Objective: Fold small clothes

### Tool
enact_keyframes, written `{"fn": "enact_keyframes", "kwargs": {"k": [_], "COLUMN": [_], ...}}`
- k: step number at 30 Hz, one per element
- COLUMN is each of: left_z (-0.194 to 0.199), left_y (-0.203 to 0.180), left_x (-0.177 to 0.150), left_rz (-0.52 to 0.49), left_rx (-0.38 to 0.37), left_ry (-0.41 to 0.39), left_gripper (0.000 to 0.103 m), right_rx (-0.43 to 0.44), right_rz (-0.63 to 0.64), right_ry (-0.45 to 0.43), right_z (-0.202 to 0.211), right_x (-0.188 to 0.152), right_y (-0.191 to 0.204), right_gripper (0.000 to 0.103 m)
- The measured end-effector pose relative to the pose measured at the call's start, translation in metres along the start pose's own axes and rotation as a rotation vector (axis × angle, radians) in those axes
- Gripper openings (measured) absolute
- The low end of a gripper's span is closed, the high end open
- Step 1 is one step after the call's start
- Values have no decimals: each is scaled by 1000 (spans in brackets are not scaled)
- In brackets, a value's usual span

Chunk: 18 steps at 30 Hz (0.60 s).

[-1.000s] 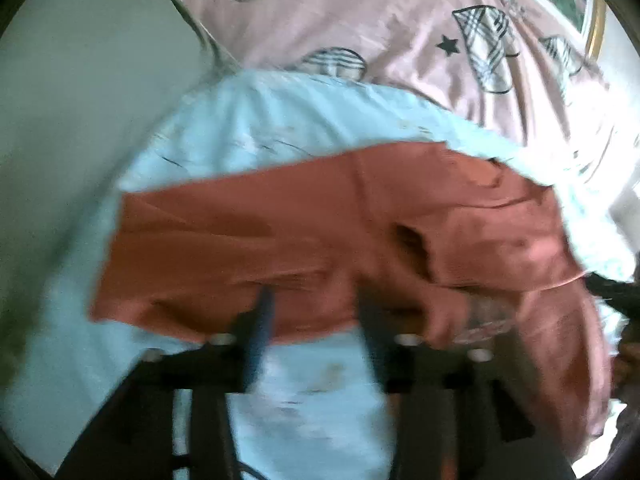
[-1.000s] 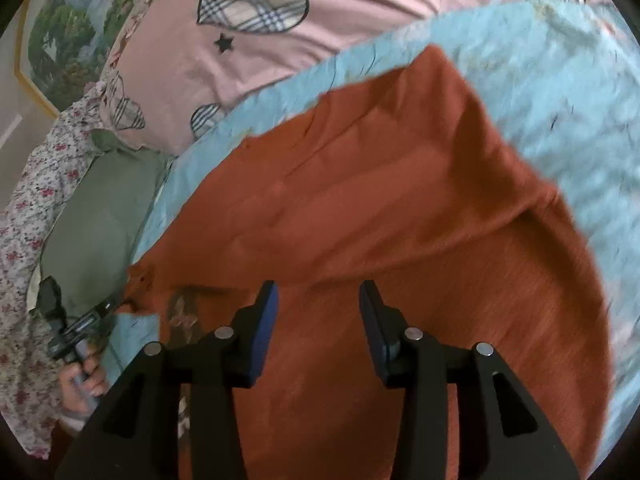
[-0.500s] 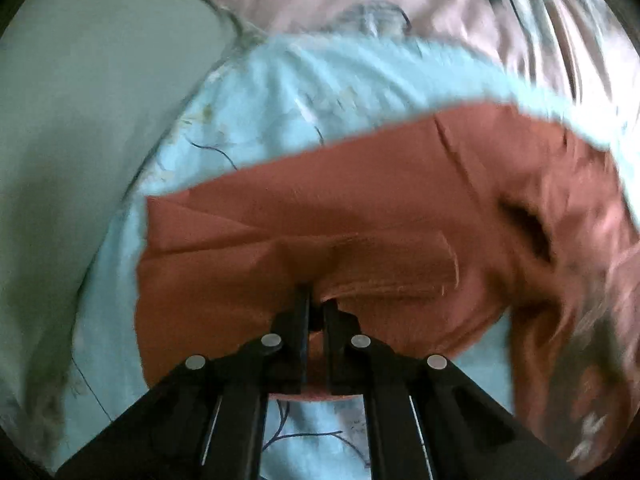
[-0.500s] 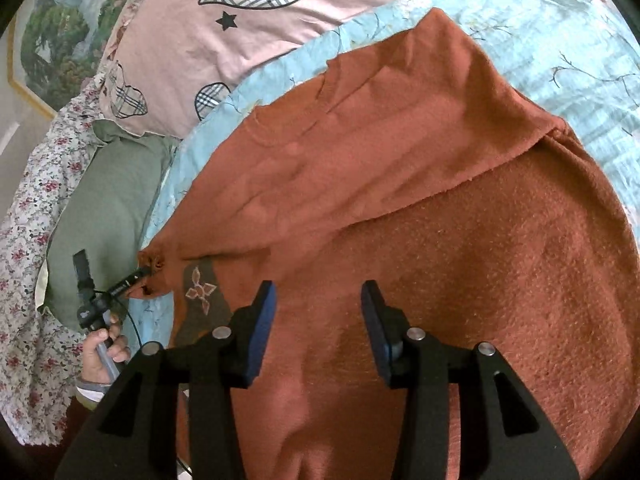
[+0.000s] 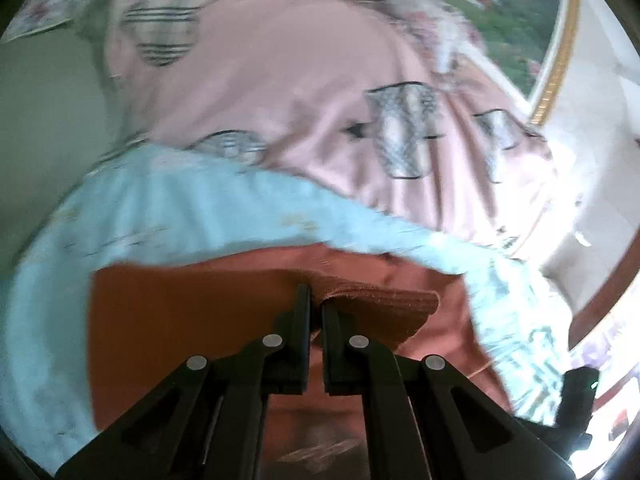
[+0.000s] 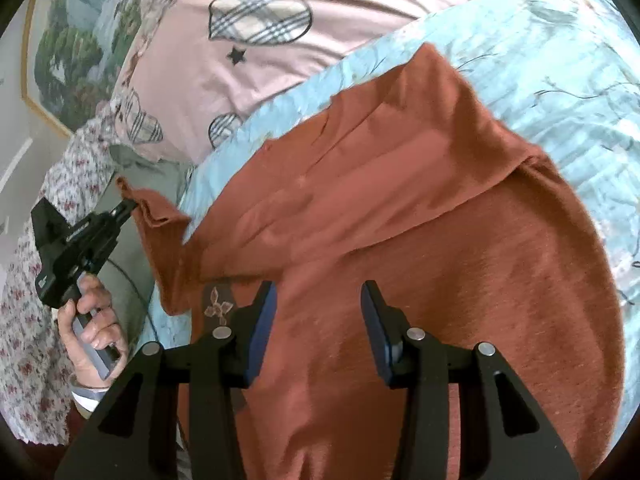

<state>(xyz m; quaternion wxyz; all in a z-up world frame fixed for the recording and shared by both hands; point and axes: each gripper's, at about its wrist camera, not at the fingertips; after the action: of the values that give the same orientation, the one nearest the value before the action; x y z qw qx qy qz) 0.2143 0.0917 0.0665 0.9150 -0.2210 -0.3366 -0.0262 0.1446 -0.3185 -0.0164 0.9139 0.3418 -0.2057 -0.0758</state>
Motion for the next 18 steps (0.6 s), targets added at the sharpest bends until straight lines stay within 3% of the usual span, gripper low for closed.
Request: {"fn": "enact_keyframes", "kwargs": {"k": [5, 10, 13, 14, 17, 18], "left_z": [-67, -151, -183, -186, -172, -162], "left_y": [-69, -114, -121, -121, -113, -108], "left_x": [0, -34, -53, -59, -73, -77], "left_rz": [-57, -124, -155, -167, -179, -175], "left_rx": [-97, -100, -89, -76, -72, -63], "left_ry": [67, 199, 303, 321, 332, 320], "left_gripper": [3, 3, 4, 6, 34, 39], "right_rx": [1, -1, 13, 30, 71, 93], "right_rz": [-50, -83, -92, -95, -100, -111], "right_ry": [1, 10, 27, 36, 57, 68], "right_z": [-3, -6, -13, -17, -32, -38], "right_x": [0, 6, 14, 17, 23, 26], "right_y": [-21, -35, -36, -35, -29, -27], "right_gripper": [45, 45, 47, 50, 55, 55]}}
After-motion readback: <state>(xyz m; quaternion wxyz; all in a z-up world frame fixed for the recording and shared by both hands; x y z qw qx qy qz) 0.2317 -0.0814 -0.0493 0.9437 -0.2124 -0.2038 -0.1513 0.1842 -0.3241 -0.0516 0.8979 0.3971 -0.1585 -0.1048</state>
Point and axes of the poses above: each gripper's, at about its wrist camera, not at the fingertips, and z roughly against the way its jaws point, y to its left, x to its top, and after that the axes turned 12 degrees about y, right-handed
